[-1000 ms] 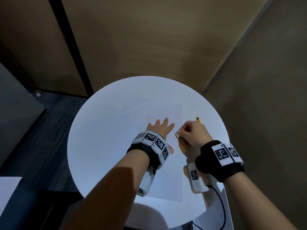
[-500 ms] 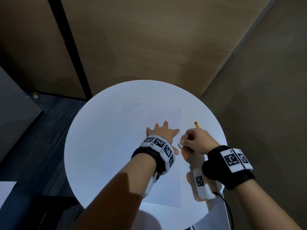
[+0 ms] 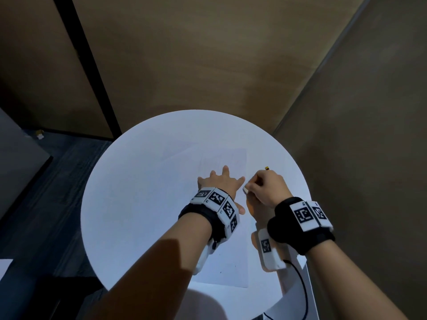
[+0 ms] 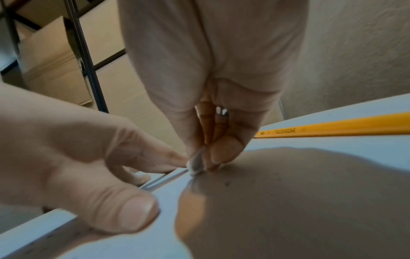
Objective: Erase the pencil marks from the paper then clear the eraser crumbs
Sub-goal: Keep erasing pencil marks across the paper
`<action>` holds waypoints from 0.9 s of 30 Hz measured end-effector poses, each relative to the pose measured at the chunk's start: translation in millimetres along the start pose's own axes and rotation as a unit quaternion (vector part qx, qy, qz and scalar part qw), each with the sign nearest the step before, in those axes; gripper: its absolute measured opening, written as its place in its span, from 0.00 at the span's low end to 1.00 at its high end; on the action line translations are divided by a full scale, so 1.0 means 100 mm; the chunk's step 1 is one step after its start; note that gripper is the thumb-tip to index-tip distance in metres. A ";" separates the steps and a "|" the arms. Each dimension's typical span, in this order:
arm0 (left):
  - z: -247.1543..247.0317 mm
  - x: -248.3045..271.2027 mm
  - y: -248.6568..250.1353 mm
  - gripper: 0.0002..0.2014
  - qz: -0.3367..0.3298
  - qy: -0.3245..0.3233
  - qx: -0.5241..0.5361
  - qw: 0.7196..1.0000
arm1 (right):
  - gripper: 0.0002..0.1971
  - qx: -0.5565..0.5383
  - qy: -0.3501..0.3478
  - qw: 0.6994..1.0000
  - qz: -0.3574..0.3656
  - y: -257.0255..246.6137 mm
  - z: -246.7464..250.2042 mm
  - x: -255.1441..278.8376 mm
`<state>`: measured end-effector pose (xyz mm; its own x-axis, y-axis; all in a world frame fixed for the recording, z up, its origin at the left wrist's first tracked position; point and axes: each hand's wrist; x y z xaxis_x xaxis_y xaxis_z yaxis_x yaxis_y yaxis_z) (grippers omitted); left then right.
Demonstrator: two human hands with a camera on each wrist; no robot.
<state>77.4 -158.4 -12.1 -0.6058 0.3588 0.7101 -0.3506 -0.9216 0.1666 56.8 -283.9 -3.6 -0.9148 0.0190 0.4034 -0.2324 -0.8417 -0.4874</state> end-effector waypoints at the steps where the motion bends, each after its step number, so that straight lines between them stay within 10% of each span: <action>1: 0.00 0.00 0.00 0.43 0.000 0.000 -0.001 1.000 | 0.05 0.001 -0.006 1.000 0.005 0.01 -0.02 0.03; 5: -0.01 -0.01 0.00 0.43 0.001 0.006 -0.004 1.000 | 0.07 0.023 -0.100 0.995 0.010 0.02 0.02 0.11; 10: -0.05 -0.02 -0.01 0.43 -0.003 0.020 -0.008 1.000 | 0.05 0.003 0.001 1.000 0.006 -0.02 0.00 -0.01; 15: -0.05 -0.03 -0.02 0.44 -0.002 0.021 -0.015 1.000 | 0.08 0.059 -0.139 0.988 0.010 -0.04 0.11 0.11; 20: -0.04 -0.04 -0.01 0.46 0.004 0.029 -0.017 0.999 | 0.05 0.035 -0.015 0.999 0.010 -0.12 0.04 -0.05; 27: -0.03 -0.12 -0.01 0.46 0.022 0.028 -0.018 0.999 | 0.09 0.035 -0.067 0.997 0.004 -0.13 0.12 -0.03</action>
<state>83.0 -161.6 -22.6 -0.6595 0.3265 0.6771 -0.3471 -0.9312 0.1109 66.5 -279.1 10.4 -0.8634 -0.0567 0.5013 -0.1969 -0.8771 -0.4382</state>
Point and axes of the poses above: each hand's wrist, its own x-axis away from the middle knuckle, its own z-axis out of the back of the hand, y = z × x, and after that the axes turned 10 degrees about -y, right-handed
